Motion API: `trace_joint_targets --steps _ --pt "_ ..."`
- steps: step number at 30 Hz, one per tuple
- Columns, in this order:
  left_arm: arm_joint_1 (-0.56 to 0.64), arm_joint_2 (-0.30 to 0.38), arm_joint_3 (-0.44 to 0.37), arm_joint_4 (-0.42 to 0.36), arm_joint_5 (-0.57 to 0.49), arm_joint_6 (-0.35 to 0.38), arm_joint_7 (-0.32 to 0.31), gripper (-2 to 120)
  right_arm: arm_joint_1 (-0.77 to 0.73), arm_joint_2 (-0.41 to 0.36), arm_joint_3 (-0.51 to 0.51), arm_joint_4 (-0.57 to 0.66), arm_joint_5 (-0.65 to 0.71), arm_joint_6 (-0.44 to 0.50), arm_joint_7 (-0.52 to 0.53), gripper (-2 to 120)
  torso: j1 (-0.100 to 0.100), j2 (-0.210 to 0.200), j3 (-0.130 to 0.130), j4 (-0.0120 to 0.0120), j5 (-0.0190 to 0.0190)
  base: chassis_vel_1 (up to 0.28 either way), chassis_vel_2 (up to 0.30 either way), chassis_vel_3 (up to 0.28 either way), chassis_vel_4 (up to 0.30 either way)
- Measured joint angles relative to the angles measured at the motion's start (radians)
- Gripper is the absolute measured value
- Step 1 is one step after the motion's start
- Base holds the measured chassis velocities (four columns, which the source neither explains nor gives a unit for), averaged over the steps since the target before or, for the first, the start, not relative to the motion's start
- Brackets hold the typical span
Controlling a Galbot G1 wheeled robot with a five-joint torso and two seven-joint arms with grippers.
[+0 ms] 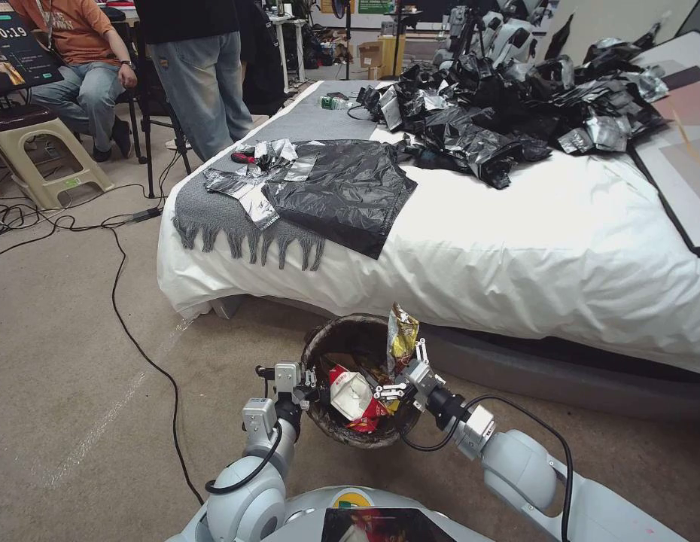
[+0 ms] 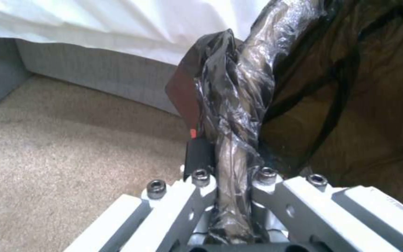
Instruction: Pick up the trash bin, then pick up the garbage from the floor and place it into the trash bin.
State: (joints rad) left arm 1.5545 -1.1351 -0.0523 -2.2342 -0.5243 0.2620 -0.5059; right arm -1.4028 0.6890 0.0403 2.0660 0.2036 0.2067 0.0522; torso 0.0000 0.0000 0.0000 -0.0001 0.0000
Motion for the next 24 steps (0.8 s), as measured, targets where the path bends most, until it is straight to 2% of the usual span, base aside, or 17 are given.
trace_joint_targets --steps 3,8,24 --pt "0.002 0.001 -0.002 -0.005 0.0 0.0 0.0 2 -0.011 -0.009 0.027 -0.001 -0.056 0.0 -0.009 100 0.0 0.0 0.0 0.0 0.0 0.0 0.0 0.0 0.0" --pt "0.005 0.003 -0.002 -0.01 0.001 0.0 0.0 2 -0.024 -0.021 0.093 0.002 -0.149 0.041 -0.08 100 0.0 0.0 0.0 0.0001 0.0001 0.0 0.0 0.0 0.0" --pt "0.018 -0.002 0.0 -0.015 0.015 0.0 0.0 2 -0.106 -0.051 0.17 0.153 -0.116 0.064 -0.066 100 0.0 0.0 0.0 0.0 0.0001 0.0 0.0 0.0 0.0"
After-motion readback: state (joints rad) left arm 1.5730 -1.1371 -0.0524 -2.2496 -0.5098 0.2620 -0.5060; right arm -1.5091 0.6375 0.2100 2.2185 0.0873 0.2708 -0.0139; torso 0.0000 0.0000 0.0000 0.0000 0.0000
